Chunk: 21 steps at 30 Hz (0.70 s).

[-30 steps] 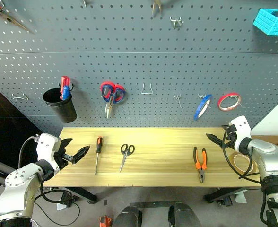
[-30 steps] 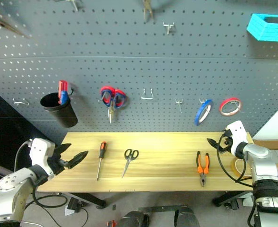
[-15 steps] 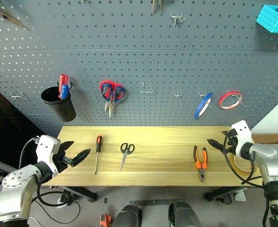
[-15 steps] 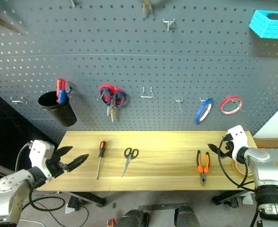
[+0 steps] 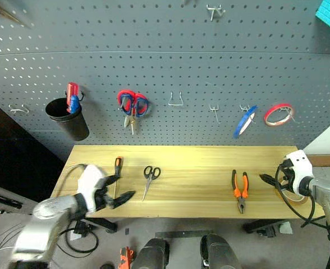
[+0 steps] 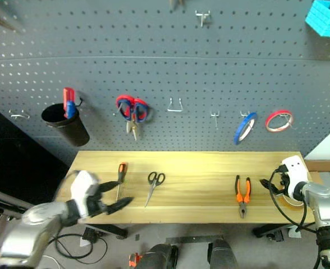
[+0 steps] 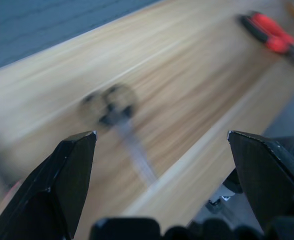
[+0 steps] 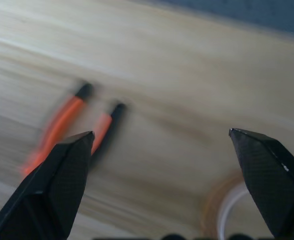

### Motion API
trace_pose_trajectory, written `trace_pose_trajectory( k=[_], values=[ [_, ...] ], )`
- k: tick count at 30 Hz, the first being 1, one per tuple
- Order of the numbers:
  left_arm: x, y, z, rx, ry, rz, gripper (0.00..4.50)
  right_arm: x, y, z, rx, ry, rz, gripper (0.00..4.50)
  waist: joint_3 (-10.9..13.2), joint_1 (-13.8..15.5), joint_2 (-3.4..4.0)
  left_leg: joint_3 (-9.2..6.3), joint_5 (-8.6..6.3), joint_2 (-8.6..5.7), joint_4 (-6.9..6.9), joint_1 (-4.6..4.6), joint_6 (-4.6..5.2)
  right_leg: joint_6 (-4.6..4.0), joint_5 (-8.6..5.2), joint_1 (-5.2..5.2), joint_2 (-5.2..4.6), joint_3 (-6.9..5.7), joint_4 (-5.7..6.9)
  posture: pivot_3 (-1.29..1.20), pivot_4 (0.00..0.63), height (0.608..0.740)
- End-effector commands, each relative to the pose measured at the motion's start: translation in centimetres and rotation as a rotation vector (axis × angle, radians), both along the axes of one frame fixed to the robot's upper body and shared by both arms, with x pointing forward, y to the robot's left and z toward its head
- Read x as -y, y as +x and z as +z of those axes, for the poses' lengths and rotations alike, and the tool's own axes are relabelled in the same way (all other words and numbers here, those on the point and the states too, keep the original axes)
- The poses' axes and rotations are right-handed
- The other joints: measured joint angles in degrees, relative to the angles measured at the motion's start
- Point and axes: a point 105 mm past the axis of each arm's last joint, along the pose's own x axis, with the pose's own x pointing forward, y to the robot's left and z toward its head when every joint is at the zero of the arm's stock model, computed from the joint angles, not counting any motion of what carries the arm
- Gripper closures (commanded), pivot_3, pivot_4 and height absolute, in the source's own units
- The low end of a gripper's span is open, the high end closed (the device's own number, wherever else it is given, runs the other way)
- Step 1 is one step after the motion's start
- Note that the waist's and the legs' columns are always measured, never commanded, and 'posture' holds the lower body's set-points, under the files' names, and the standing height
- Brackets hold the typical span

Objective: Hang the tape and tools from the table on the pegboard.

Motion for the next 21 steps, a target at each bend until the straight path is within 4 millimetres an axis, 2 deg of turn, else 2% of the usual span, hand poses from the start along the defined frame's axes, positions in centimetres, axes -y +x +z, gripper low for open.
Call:
trace_pose_trajectory(
  k=[1,4,6,10,15,16,19,21],
  values=[
    [4.1,0.4,0.3,0.078,-0.006,-0.086,0.02,1.1,0.1,0.3,-0.025,0.02,-0.098,0.0,0.48,-0.26,-0.26,0.06,0.01,0.02,0.0,-0.03,0.02,0.08,0.08,-0.04,0.0,0.05,-0.02,-0.11,0.25,0.74],
    [7.5,-0.5,0.9,0.092,-0.064,-0.158,0.02,1.4,0.2,-0.7,-0.085,0.02,-0.149,0.0,1.12,-1.34,-0.43,0.11,-0.03,0.1,-0.07,-0.08,0.06,-0.21,0.2,-0.12,0.01,0.04,-0.05,-0.12,0.27,0.74],
    [9.0,-1.2,1.0,0.086,-0.081,-0.208,0.02,1.9,0.3,-1.4,-0.11,0.022,-0.206,0.0,1.91,-1.97,-0.49,0.18,-0.08,0.11,-0.07,-0.08,0.15,-0.28,0.15,-0.13,0.0,0.06,-0.05,-0.12,0.285,0.74],
    [10.4,-2.0,1.3,0.079,-0.086,-0.274,0.02,1.3,0.8,-2.1,-0.103,0.04,-0.199,0.0,2.94,-2.02,-0.52,0.33,-0.12,0.19,-0.07,-0.12,0.21,-0.32,0.13,-0.21,0.01,0.08,-0.03,-0.1,0.301,0.74],
    [11.2,-2.1,2.0,0.09,-0.087,-0.307,0.02,1.0,1.0,-3.2,-0.108,0.063,-0.247,0.0,3.75,-1.94,-0.62,0.35,-0.13,0.17,-0.01,-0.2,0.23,-0.28,0.14,-0.21,0.0,0.09,-0.05,-0.09,0.314,0.74],
    [11.3,-2.2,2.3,0.091,-0.094,-0.311,0.02,0.0,1.1,-3.4,-0.11,0.083,-0.217,0.0,3.83,-1.94,-0.68,0.37,-0.13,0.16,0.0,-0.2,0.25,-0.24,0.14,-0.21,0.0,0.1,-0.07,-0.08,0.316,0.74],
    [11.3,-2.1,3.0,0.102,-0.097,-0.315,0.0,-0.5,0.9,-4.1,-0.156,0.085,-0.279,0.62,4.02,-1.95,-0.99,0.34,-0.14,0.2,0.0,-0.17,0.25,-0.17,0.1,-0.2,0.03,0.08,-0.06,-0.08,0.314,0.74],
    [11.2,-2.0,3.2,0.105,-0.092,-0.314,0.0,-0.3,0.9,-4.4,-0.158,0.09,-0.328,1.26,4.08,-1.93,-1.1,0.32,-0.13,0.22,0.0,-0.16,0.24,-0.17,0.1,-0.19,0.05,0.07,-0.06,-0.08,0.314,0.74]
  ],
)
